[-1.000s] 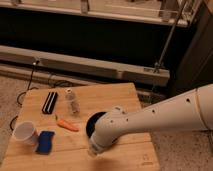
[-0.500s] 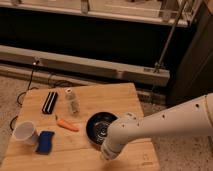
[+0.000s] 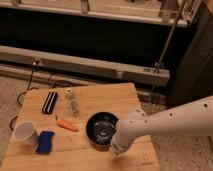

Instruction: Push the ceramic bowl across the table

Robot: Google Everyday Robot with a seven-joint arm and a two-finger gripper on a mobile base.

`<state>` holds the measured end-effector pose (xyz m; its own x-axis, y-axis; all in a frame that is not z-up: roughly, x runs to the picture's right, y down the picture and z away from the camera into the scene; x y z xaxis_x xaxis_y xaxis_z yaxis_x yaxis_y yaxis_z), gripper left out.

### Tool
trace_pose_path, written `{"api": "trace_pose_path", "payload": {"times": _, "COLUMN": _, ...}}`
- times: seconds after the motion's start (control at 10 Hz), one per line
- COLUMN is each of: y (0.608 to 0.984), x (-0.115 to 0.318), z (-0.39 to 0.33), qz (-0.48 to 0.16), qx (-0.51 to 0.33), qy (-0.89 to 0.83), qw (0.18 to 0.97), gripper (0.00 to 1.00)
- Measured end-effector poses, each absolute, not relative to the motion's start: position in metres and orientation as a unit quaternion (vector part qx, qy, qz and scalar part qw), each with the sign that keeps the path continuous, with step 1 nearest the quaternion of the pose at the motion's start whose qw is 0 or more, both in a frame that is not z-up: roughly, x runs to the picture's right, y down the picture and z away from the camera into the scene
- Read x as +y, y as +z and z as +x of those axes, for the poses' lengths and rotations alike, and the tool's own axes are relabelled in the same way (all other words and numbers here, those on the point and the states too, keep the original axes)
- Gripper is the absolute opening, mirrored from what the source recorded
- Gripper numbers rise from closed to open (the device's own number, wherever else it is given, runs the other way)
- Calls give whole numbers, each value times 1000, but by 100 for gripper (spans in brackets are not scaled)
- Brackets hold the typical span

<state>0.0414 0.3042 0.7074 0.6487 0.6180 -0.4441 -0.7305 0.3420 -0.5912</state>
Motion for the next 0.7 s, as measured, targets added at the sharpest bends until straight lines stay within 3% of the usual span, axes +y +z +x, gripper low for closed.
{"api": "trace_pose_path", "payload": {"times": 0.7, "y": 759, "x": 265, "z": 11, "qz": -390, "qx": 46, "qy": 407, "qw": 825, "gripper": 6}}
